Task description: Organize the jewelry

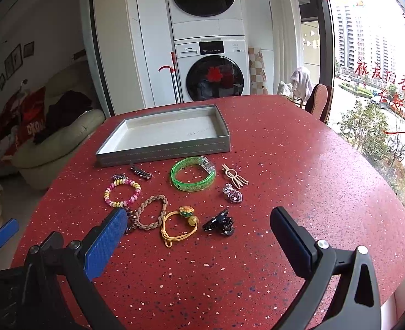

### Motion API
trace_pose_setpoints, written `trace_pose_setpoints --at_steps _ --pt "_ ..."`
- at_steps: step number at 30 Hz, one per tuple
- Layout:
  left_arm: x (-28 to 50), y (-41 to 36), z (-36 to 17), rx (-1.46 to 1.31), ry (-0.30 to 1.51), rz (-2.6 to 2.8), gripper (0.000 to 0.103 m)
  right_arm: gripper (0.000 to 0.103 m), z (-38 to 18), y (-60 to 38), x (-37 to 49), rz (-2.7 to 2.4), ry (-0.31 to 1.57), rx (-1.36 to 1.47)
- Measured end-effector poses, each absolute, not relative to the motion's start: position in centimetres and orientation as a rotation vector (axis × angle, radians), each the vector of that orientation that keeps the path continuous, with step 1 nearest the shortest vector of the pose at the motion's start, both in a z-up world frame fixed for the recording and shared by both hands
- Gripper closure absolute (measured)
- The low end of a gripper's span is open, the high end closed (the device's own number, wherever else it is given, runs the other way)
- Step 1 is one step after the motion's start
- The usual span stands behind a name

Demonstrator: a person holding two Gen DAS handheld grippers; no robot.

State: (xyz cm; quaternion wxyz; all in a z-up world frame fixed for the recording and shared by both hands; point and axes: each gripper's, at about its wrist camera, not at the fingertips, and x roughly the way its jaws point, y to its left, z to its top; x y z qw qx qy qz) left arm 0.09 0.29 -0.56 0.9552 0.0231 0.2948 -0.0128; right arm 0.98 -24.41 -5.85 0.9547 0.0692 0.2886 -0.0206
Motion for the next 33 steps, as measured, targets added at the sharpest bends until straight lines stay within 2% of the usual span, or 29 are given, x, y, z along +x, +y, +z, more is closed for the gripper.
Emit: trace_pose_setpoints --at_steps 33 --pt "0.17 0.49 -0.17 0.037 0.6 -0.022 0.0 0.0 -5.45 -24.26 0.99 -0.04 0.576 0.141"
